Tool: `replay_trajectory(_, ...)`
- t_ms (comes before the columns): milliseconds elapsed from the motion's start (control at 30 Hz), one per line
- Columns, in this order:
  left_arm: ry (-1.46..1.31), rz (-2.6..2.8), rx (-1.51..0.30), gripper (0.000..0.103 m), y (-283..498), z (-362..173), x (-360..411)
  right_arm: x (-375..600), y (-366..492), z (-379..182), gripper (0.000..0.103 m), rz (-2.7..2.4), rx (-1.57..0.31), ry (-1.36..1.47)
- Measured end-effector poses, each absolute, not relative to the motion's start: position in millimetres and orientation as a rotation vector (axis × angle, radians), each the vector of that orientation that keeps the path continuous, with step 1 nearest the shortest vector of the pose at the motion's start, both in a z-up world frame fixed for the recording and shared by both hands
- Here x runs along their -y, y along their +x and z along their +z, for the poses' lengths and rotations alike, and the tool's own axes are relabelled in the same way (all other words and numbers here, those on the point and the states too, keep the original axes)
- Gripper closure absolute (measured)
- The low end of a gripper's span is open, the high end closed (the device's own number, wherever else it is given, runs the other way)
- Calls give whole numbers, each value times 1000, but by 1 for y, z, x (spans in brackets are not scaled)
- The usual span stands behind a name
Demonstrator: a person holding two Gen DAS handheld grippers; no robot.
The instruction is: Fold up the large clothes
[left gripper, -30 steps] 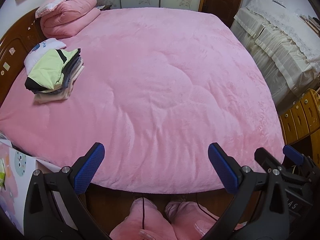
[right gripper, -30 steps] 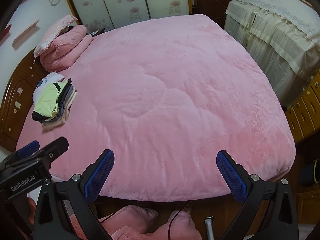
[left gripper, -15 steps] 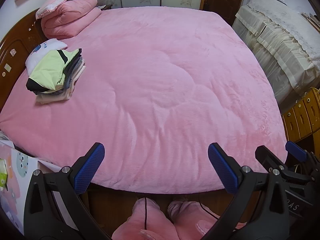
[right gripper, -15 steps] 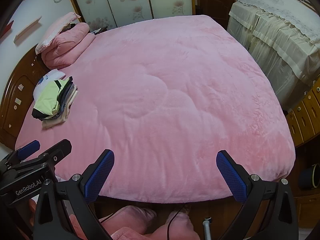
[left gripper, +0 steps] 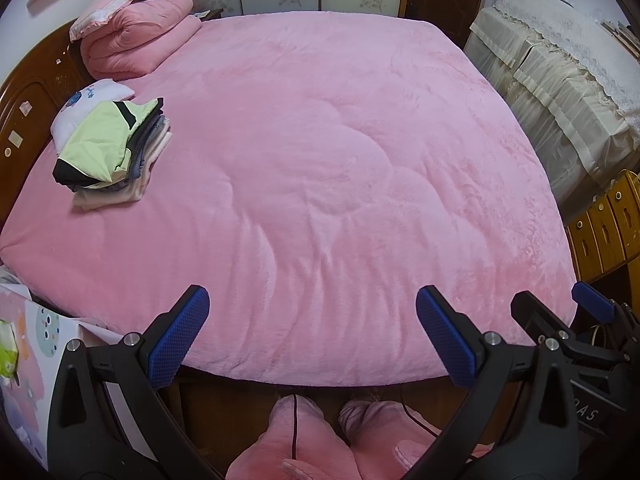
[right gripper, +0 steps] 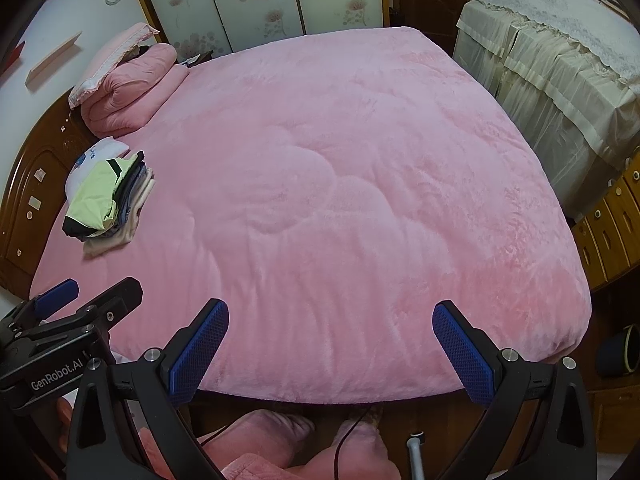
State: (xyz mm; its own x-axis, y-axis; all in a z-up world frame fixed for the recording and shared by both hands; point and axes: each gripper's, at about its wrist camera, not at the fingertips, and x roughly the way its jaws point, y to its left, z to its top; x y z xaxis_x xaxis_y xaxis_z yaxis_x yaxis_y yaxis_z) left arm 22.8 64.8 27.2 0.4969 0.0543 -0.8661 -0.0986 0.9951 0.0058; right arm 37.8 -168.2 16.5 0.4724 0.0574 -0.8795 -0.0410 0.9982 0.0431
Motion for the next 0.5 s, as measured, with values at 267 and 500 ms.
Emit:
replay_trajectory(267, -44, 89, -1049, 0, 22, 25, -70, 162, 31, 14, 0, 56, -1081, 14)
replay_trajectory(500, -41, 89, -1047, 0, 19, 24, -73, 159, 27, 12, 0, 54, -1078, 13)
